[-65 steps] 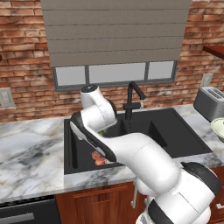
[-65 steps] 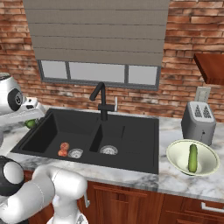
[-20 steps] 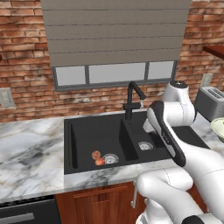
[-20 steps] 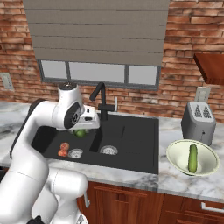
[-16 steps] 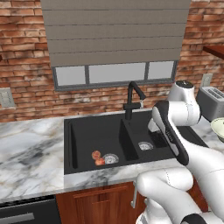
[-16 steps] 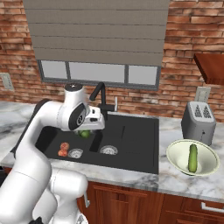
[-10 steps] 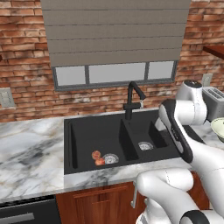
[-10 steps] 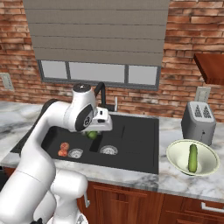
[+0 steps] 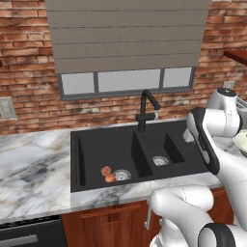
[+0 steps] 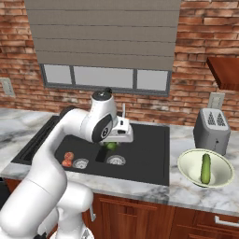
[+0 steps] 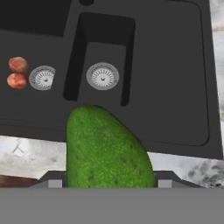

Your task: There is a mixed pile of frozen fruits and vegetables on the counter. Locate all the frozen vegetables and place the items in a bowl on the counter. Take all the frozen fruits and defrost them in a running sink.

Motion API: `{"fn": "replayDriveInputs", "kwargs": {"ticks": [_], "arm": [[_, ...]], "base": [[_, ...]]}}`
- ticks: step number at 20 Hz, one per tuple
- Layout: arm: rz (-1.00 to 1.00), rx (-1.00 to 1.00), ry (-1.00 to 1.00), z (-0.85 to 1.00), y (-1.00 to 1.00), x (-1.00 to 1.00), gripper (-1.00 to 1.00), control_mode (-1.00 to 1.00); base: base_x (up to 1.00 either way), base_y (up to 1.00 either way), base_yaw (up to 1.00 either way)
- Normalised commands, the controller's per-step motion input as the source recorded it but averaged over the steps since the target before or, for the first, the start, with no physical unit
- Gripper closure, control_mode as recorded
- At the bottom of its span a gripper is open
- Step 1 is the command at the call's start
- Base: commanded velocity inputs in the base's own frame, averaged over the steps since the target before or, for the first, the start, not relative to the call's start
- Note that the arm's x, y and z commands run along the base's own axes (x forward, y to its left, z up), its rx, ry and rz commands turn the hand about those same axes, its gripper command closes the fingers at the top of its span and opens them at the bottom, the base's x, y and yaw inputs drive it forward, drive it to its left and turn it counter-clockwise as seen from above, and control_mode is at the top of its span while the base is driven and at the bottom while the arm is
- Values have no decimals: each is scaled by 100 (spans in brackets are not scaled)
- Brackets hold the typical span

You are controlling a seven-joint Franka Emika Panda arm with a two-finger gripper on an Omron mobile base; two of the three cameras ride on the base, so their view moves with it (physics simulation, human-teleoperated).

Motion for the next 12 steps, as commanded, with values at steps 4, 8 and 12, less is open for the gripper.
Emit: {"fn": "replayDriveInputs", "kwargs": {"ticks": [4, 8, 12], "arm": [[-8, 0, 0, 5, -44, 0, 100, -100], [-9, 0, 0, 2, -46, 0, 100, -100], [-10, 0, 0, 4, -46, 0, 100, -100]], "base": [[0, 0, 0], [0, 0, 0], [0, 0, 0]]}}
